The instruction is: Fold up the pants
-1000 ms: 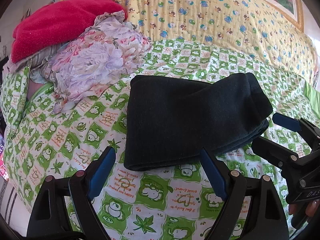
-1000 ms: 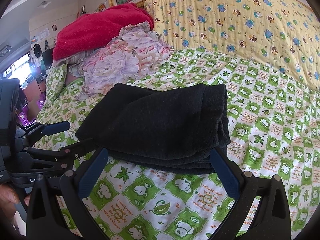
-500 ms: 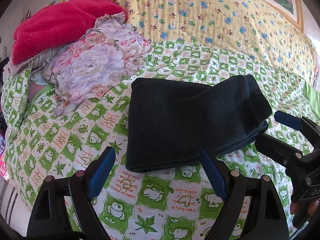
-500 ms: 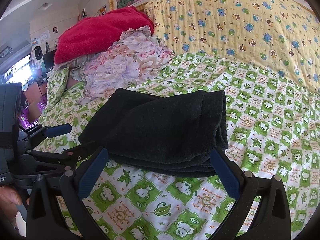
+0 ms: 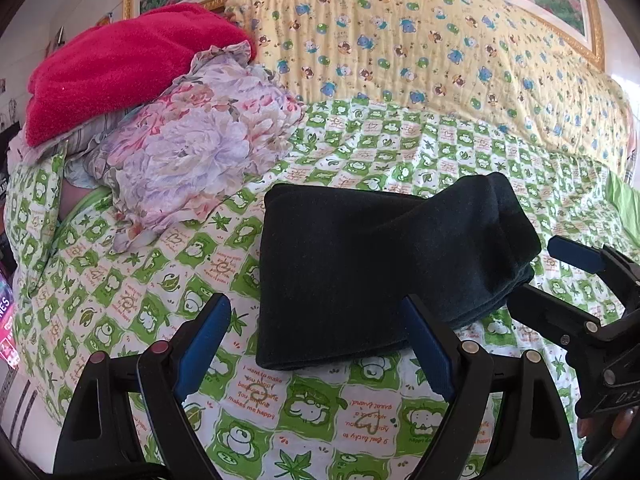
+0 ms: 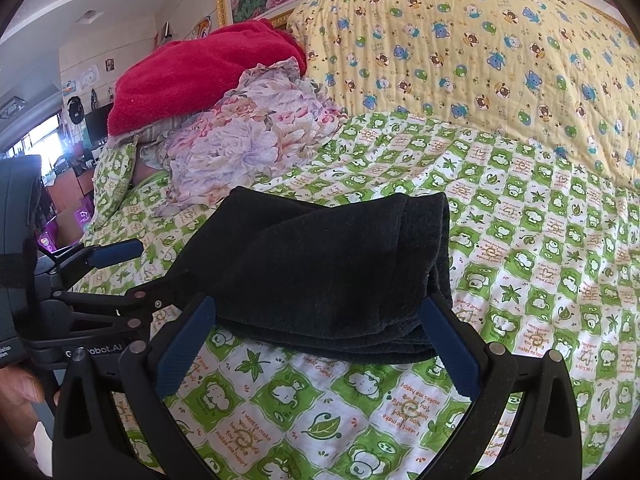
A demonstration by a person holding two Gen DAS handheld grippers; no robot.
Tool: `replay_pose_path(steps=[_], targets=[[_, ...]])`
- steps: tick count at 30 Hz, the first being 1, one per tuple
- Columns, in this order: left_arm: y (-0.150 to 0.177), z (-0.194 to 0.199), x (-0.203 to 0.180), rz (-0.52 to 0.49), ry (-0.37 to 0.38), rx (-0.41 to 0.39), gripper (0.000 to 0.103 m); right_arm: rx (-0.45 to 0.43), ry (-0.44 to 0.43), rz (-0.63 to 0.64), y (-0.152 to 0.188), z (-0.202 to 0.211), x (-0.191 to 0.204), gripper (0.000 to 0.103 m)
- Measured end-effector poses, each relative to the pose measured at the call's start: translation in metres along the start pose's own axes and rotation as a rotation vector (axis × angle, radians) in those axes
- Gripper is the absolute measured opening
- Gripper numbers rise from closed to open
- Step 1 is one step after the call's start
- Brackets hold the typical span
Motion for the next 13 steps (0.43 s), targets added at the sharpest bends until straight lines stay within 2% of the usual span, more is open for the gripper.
replay_pose_path(steps=[13], targets=[[-0.0034, -0.0036, 0.0013, 0.006, -0.008, 0.018, 0.087, 0.005, 0.007, -0.022, 0.0009, -0.0006, -0.007, 0.102]])
Point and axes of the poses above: each gripper's, at about its wrist camera, not at the fingertips, and z roughly against the way its jaws point, x to its left, y to its underside, the point moved 2 cm from there along -z, roughly the way its jaws point, and after that the axes turned 2 degrees about y, right-handed, at the moved point
